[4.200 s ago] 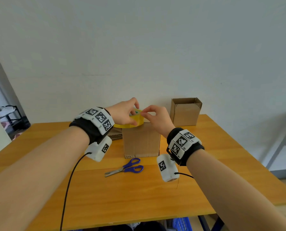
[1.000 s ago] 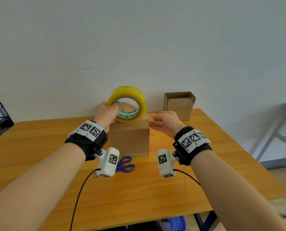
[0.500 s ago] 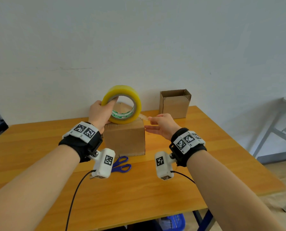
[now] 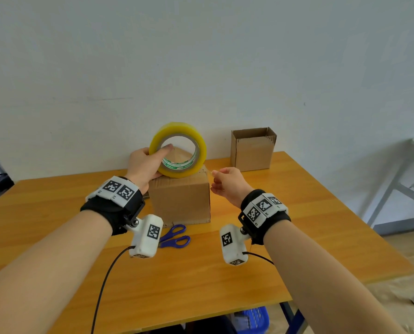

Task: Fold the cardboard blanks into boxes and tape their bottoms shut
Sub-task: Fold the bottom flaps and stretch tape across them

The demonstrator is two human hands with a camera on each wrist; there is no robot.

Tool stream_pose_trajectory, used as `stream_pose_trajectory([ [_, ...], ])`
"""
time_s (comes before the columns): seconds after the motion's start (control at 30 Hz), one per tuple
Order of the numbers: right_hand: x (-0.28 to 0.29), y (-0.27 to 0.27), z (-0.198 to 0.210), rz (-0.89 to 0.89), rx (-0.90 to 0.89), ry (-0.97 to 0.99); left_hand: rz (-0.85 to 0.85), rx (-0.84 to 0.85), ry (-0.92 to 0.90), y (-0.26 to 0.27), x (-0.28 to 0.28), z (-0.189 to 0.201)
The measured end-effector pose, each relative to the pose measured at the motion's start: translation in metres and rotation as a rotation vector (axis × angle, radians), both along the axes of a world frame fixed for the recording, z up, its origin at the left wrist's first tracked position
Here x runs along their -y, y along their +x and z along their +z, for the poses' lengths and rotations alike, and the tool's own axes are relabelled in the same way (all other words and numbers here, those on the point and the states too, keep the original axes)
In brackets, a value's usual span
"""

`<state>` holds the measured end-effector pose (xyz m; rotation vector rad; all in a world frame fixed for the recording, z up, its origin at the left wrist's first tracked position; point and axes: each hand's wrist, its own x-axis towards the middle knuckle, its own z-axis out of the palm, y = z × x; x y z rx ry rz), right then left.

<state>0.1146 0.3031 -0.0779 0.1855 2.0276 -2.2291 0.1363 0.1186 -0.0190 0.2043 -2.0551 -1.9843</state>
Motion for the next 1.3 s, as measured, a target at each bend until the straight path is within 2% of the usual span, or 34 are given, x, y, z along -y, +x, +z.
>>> stream_pose_trajectory([
  [0.23, 0.014, 0.003, -0.001, -0.010, -0.055, 0.166, -0.028, -0.024, -0.030, 0.000, 0.002, -0.004],
  [0.37, 0.017, 0.006, -0.001, 0.042, -0.061, 0.374, -0.043, -0.030, -0.032, -0.001, 0.003, -0.006],
  [0.47, 0.012, 0.009, -0.005, 0.074, -0.155, 0.479, -0.054, -0.023, -0.017, -0.001, 0.003, -0.006],
  [0.53, 0.011, 0.015, -0.004, 0.077, -0.251, 0.412, -0.060, -0.020, -0.016, -0.001, 0.003, -0.005],
  [0.63, 0.015, 0.029, -0.001, 0.231, -0.236, 0.224, -0.071, -0.009, -0.020, -0.001, 0.003, -0.006],
  [0.8, 0.012, 0.045, 0.002, 0.418, -0.125, 0.301, -0.099, 0.014, -0.054, -0.001, 0.008, -0.006],
  [0.87, 0.008, 0.040, -0.001, 0.412, -0.149, 0.401, -0.119, 0.024, -0.057, -0.001, 0.007, -0.006],
  [0.97, 0.009, 0.025, -0.002, 0.339, -0.357, 0.609, -0.134, 0.024, -0.073, -0.002, 0.005, -0.006],
  [1.07, 0.015, 0.015, 0.003, 0.348, -0.499, 0.714, -0.135, 0.016, -0.085, -0.001, 0.004, -0.006],
  [1.17, 0.017, 0.014, 0.009, 0.382, -0.530, 0.788, -0.121, 0.023, -0.098, -0.001, 0.006, -0.006],
  [1.3, 0.017, 0.012, 0.011, 0.417, -0.487, 0.910, -0.120, 0.017, -0.104, 0.002, 0.007, -0.002],
])
